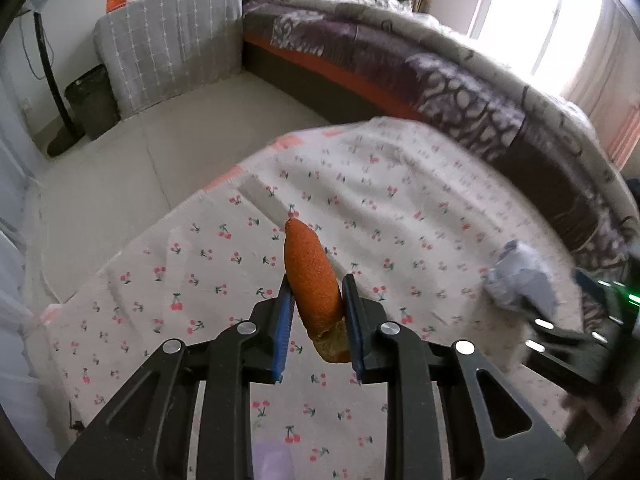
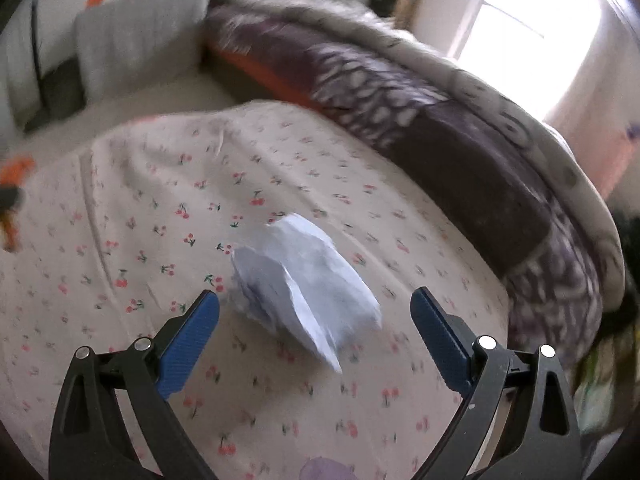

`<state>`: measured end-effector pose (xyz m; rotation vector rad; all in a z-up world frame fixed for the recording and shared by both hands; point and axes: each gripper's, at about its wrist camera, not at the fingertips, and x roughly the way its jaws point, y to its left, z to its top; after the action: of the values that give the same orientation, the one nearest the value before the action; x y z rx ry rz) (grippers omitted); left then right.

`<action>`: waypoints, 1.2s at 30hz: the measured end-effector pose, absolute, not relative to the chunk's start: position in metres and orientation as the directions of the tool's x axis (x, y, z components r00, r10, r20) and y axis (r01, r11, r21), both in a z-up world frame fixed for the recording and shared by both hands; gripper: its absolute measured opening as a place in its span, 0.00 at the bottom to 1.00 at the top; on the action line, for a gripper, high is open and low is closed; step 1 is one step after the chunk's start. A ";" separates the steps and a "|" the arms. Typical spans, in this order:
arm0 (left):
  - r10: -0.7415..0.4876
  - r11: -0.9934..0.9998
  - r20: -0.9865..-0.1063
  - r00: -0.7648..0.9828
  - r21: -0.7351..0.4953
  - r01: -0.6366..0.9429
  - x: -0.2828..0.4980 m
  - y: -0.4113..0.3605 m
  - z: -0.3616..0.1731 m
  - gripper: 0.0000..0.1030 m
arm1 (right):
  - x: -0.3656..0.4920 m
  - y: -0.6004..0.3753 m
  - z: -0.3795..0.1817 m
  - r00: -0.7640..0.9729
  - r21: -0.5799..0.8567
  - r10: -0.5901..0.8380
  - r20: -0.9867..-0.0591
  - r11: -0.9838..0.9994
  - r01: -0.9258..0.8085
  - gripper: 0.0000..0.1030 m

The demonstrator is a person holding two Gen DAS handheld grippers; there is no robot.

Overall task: Collect trash
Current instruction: 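Grasp the orange carrot snack with the left tool while the right tool grasps the light-blue plastic bag, then carry the carrot snack and plastic bag to the white bin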

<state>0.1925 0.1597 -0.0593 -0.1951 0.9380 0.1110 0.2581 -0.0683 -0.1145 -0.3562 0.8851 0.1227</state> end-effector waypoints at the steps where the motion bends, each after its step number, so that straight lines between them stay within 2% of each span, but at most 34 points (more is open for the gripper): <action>1: 0.006 0.977 -0.802 0.597 -0.122 -0.173 0.189 0.161 -0.054 0.23 | 0.264 -0.068 -0.120 0.621 -0.258 -0.049 -0.783 0.933 -0.252 0.91; 3: 0.016 0.980 -0.785 0.620 -0.111 -0.167 0.184 0.162 -0.044 0.23 | 0.278 -0.072 -0.131 0.601 -0.252 -0.060 -0.797 0.937 -0.241 0.90; 5: 0.032 0.980 -0.766 0.642 -0.101 -0.170 0.180 0.164 -0.038 0.23 | 0.285 -0.080 -0.141 0.565 -0.184 -0.018 -0.825 0.954 -0.239 0.80; 6: 0.037 0.980 -0.753 0.656 -0.102 -0.172 0.179 0.166 -0.034 0.23 | 0.289 -0.085 -0.144 0.540 -0.127 0.018 -0.842 0.965 -0.230 0.63; 7: 0.036 0.979 -0.747 0.664 -0.107 -0.173 0.177 0.169 -0.031 0.23 | 0.291 -0.088 -0.144 0.530 -0.085 0.038 -0.847 0.975 -0.206 0.56; 11: 0.036 0.975 -0.735 0.677 -0.124 -0.187 0.172 0.180 -0.025 0.23 | 0.283 -0.083 -0.136 0.554 -0.036 0.052 -0.831 0.988 -0.147 0.46; 16: 0.029 0.968 -0.719 0.694 -0.154 -0.199 0.165 0.190 -0.017 0.23 | 0.258 -0.073 -0.106 0.626 0.052 0.107 -0.772 0.993 -0.107 0.46; 27: 0.009 0.975 -0.654 0.756 -0.163 -0.153 0.147 0.180 0.007 0.23 | 0.176 -0.052 -0.028 0.779 0.066 0.104 -0.618 0.995 -0.080 0.46; 36: -0.020 0.987 -0.632 0.774 -0.136 -0.085 0.134 0.155 0.008 0.23 | 0.116 -0.080 -0.011 0.807 0.109 0.083 -0.585 0.994 -0.023 0.47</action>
<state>0.1338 0.1552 0.0078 -0.1601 0.6847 0.0357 0.1161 -0.0801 -0.0115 0.0982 0.6294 0.0567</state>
